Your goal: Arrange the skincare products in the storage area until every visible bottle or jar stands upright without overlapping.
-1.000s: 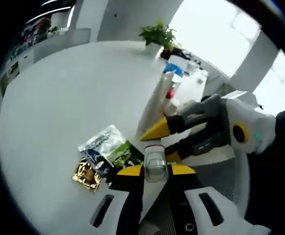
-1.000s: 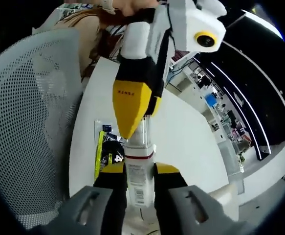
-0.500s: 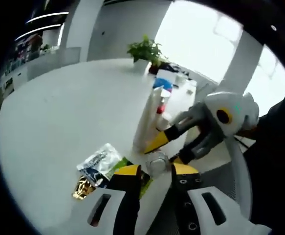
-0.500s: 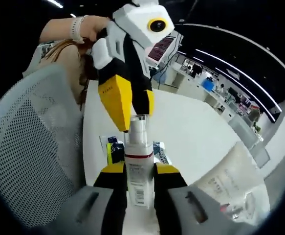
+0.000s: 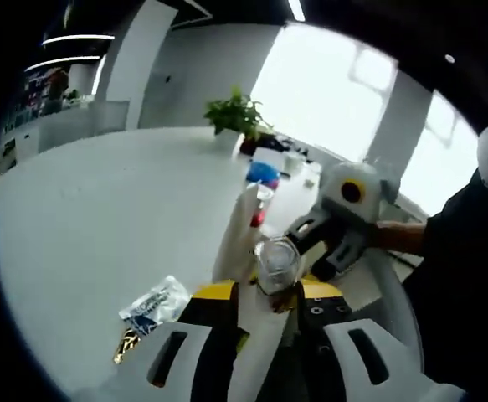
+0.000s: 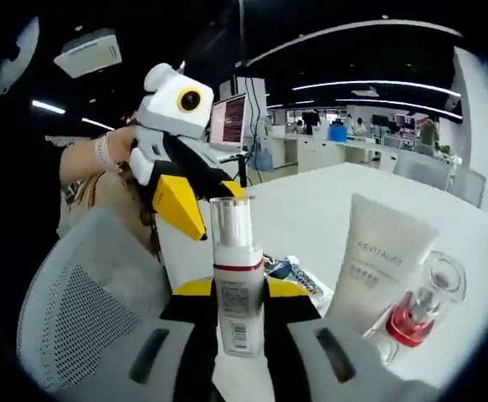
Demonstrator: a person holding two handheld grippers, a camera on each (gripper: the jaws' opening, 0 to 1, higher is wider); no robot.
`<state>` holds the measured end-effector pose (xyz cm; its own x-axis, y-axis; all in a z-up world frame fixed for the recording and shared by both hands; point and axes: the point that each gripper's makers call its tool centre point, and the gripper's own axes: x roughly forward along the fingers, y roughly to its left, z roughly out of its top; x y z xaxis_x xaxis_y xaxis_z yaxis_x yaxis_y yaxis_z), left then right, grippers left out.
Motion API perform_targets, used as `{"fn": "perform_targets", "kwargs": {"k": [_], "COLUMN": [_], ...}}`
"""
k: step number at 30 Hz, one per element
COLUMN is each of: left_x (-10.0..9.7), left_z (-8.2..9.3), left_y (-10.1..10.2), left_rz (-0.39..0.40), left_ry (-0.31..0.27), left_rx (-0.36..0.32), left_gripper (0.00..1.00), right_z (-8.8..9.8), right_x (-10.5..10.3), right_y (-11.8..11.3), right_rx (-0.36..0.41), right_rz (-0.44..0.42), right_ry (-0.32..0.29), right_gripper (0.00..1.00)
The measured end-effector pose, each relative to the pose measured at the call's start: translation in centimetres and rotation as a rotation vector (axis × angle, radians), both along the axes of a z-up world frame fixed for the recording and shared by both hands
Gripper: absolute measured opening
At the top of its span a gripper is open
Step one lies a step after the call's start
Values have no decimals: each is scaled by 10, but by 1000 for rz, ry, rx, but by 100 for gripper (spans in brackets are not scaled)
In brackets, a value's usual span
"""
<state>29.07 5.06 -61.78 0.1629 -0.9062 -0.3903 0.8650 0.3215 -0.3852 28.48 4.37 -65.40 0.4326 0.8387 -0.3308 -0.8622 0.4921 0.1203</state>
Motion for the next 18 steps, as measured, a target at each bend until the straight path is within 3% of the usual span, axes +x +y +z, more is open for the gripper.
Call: {"fn": "perform_targets", "kwargs": {"k": [7,18], "left_x": [-1,-6], "left_z": [10,16], "left_y": [-12,-27], "left_rz": [-15,-68], "left_ry": [23,26], "left_rx": [-70,-110], "left_gripper": [25,21], "right_z": [5,12], "right_x": [-8,-17], "right_y": [1,3], "right_rx": [117,246], "right_rz": [6,18], "right_ry": [92,196], "right_gripper": [19,19]}}
